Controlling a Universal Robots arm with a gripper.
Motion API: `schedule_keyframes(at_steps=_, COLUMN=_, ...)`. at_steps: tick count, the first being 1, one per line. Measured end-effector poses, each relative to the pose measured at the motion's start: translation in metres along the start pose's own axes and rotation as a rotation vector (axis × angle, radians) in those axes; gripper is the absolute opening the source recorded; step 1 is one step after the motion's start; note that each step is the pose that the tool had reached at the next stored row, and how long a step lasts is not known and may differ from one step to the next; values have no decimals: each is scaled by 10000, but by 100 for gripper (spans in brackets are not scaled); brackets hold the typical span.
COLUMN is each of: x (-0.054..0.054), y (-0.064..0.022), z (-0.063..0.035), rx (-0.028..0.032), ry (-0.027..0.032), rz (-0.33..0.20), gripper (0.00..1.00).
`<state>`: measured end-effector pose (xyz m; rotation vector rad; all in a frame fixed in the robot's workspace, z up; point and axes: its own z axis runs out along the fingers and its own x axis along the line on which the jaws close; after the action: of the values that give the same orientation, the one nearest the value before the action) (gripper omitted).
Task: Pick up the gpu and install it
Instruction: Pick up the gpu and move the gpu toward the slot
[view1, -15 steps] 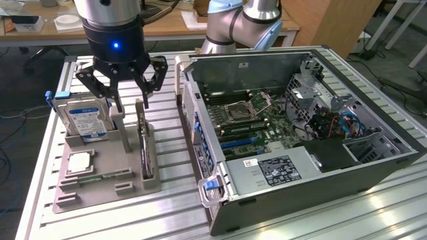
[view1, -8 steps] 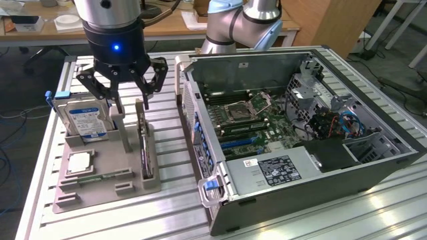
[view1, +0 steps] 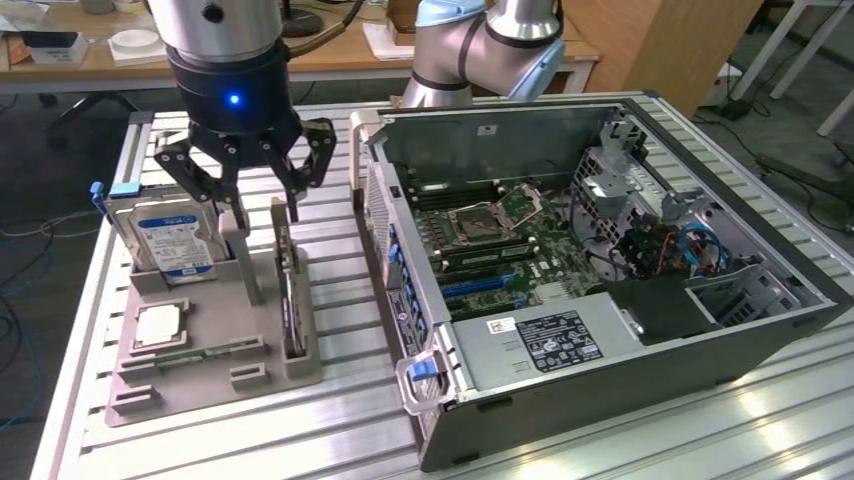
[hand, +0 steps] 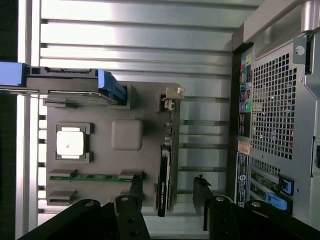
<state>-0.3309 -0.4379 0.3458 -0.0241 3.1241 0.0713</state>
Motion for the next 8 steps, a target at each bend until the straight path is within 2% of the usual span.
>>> schedule_keyframes(at_steps=8, x=-18, y=-13, z=35, rx=-2, ry=5, rz=-131, gripper=53)
